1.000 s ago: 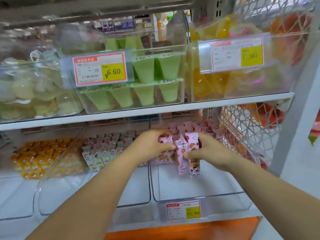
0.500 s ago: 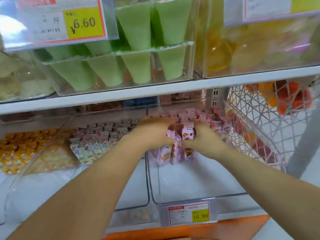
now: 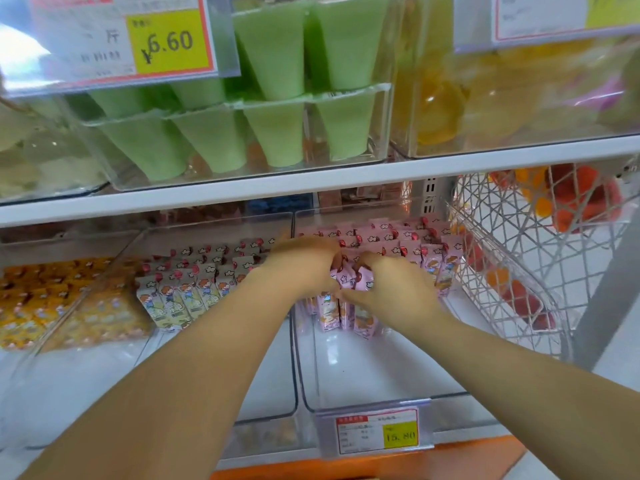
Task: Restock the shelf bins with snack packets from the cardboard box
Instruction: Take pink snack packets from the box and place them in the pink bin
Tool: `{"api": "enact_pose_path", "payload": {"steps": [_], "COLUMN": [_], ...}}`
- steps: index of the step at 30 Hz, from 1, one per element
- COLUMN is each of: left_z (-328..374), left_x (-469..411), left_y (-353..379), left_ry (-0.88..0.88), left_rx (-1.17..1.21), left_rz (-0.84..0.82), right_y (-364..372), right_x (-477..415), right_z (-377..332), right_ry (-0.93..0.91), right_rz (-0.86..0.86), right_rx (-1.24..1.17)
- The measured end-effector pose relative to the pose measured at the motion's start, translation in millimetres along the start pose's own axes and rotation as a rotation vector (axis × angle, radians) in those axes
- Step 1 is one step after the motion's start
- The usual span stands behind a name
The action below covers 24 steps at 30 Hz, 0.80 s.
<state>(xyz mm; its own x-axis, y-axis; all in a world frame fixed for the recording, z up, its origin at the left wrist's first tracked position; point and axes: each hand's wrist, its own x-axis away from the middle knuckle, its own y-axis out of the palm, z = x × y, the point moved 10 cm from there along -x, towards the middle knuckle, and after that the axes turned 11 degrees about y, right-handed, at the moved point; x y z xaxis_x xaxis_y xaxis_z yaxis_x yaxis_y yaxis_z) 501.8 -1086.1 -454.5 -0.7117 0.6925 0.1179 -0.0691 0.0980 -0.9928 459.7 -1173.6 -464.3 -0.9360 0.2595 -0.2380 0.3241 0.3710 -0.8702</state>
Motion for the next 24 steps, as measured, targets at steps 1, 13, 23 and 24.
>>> {"api": "enact_pose_path", "payload": {"steps": [1, 13, 23, 24], "left_z": [2, -8, 9, 13], "left_x": [1, 8, 105, 121], "left_y": [0, -21, -45, -44], "left_ry": [0.003, -0.099, -0.051, -0.040], "left_rx": [-0.002, -0.123, 0.354, 0.386], "left_rz": [-0.011, 0.120, 0.696, 0.751], "right_y": [-1, -1, -28, -31], "right_x": [1, -8, 13, 20], "right_z": [-1, -4, -6, -6], "right_ry": [0.000, -0.093, -0.068, -0.066], "right_rz": [0.011, -0.059, 0.013, 0.005], "right_rx": [0.012, -0.074, -0.064, -0.078]}}
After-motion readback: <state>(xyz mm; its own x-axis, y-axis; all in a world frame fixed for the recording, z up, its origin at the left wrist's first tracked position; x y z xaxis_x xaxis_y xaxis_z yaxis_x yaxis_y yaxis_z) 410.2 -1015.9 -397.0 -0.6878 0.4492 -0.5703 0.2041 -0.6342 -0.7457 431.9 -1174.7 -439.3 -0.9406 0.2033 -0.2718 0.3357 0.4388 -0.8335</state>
